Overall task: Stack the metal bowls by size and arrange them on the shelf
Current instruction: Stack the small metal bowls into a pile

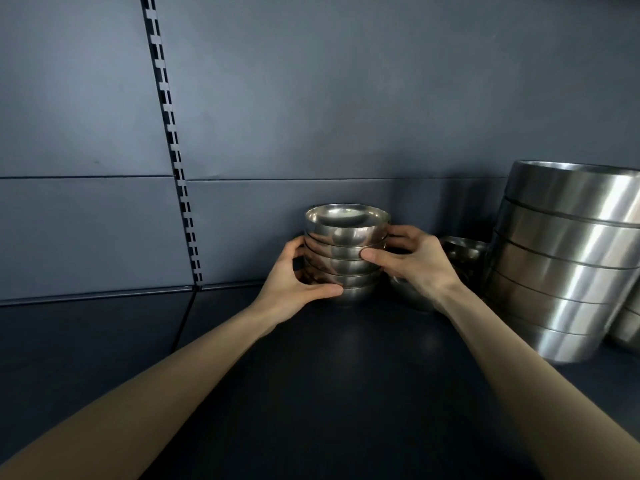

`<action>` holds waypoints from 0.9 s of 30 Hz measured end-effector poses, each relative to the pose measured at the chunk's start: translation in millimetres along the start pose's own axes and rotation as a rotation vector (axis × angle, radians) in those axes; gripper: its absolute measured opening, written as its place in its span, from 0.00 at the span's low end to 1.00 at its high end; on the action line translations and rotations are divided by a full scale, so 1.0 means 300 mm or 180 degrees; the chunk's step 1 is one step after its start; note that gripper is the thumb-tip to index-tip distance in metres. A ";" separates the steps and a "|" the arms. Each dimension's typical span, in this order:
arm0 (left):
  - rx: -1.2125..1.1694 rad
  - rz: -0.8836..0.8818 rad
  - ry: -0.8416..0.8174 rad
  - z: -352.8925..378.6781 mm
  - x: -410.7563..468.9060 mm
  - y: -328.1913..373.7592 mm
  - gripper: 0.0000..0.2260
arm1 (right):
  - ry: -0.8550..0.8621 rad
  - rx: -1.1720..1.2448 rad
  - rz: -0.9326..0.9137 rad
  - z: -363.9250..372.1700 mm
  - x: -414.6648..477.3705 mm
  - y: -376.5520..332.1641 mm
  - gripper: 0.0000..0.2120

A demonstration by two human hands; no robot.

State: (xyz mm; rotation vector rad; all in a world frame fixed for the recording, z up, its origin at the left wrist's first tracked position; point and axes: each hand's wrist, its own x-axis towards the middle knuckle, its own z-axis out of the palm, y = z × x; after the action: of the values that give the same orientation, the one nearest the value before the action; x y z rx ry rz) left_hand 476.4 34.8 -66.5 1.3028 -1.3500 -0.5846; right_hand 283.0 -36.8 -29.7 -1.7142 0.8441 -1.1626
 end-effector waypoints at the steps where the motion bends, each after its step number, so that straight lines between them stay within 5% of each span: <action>1: -0.0001 -0.0001 0.0022 -0.006 -0.008 0.002 0.41 | -0.0016 -0.0008 -0.0008 0.006 -0.002 0.000 0.21; 10: -0.0095 -0.0017 0.0180 -0.139 -0.122 -0.004 0.41 | -0.0051 -0.0163 -0.0079 0.135 -0.060 -0.026 0.26; 14: -0.0038 0.0017 0.0210 -0.205 -0.179 0.007 0.39 | -0.0066 -0.0203 -0.0056 0.203 -0.103 -0.055 0.41; 22: 0.0076 -0.0043 0.0226 -0.289 -0.252 0.001 0.41 | -0.0148 -0.0199 -0.0020 0.277 -0.158 -0.087 0.30; 27: 0.0155 -0.0023 0.0270 -0.289 -0.264 -0.005 0.44 | -0.0112 -0.0213 0.0011 0.288 -0.164 -0.105 0.46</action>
State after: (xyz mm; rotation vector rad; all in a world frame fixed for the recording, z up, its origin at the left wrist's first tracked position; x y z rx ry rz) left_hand 537.9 134.7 -73.8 1.3575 -1.2972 -0.4985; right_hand 349.8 43.1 -33.2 -1.7818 0.8730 -1.1097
